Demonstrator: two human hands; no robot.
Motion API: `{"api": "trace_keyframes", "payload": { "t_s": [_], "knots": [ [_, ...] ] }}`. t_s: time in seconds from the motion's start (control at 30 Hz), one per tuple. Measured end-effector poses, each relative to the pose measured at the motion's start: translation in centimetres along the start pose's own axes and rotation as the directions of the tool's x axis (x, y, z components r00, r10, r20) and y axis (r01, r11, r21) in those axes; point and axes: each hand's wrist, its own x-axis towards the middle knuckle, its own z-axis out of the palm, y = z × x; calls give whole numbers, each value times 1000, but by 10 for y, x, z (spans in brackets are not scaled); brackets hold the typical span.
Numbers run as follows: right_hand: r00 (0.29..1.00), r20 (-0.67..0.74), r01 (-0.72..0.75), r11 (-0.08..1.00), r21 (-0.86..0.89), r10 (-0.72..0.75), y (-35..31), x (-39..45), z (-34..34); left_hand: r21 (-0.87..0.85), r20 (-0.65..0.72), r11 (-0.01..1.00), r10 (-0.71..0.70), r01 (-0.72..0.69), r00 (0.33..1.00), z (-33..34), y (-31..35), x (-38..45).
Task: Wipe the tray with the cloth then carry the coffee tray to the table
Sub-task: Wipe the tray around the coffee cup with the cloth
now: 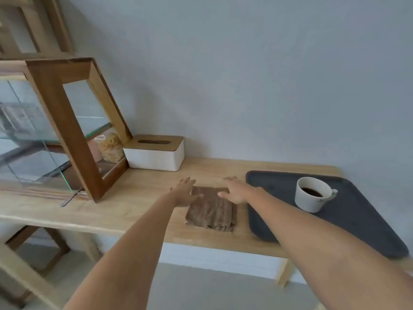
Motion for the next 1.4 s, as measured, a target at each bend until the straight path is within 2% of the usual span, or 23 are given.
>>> {"api": "trace_keyframes", "payload": {
  "t_s": [0.07,0.17,0.27,0.37,0.47,0.53,0.63,0.7,0.83,0.93,1.03,1.1,1.17,1.23,1.3,1.37,1.4],
  "knots": [
    [999,36,-29,999,21,28,-3,5,14,1,36,1000,18,-18,999,6,-8,9],
    [997,-46,-64,995,79,68,-2,6,33,-21,25,998,55,-54,998,24,-20,18],
    [977,-200,-54,991,125,78,-3,2,36,-83,-113,991,91,-101,989,33,-27,19],
    [946,-316,-35,992,120,71,-7,-4,40,-172,-286,969,124,-178,950,41,-25,12],
    [931,-362,18,987,159,42,-7,-14,38,-331,-416,904,118,-271,902,45,-18,6],
    [932,-360,69,964,258,30,-3,-26,30,-327,-459,899,119,-291,881,41,-8,2],
    [950,-314,111,929,354,6,6,-56,1,-305,-465,881,193,-361,864,25,13,-7],
    [956,-292,119,932,342,-15,19,-80,-24,-289,-477,851,269,-439,837,10,38,-15],
    [924,-383,128,943,306,-2,51,-120,-66,-368,-449,727,407,-579,796,-12,99,-22],
    [914,-406,102,953,286,24,72,-141,-83,-521,-384,659,387,-543,838,-7,137,-15],
    [932,-361,57,976,208,22,88,-145,-76,-590,-313,672,320,-446,895,15,152,-2],
    [951,-307,-7,995,98,37,96,-141,-59,-525,-291,768,244,-368,925,34,152,5],
    [954,-297,-61,995,-74,37,101,-136,-38,-393,-348,867,167,-306,922,51,147,3],
    [939,-343,-65,969,-239,-22,103,-130,-17,-350,-358,898,137,-268,924,65,140,-9],
    [933,-356,-33,967,-252,-60,101,-126,0,-348,-249,916,114,-198,962,78,136,-27],
    [956,-287,8,983,-185,-62,98,-121,12,-276,-125,949,126,-156,984,92,134,-45],
    [971,-234,13,992,-129,-44,96,-118,16,-227,-104,960,142,-163,984,100,135,-51]
  ]
}}
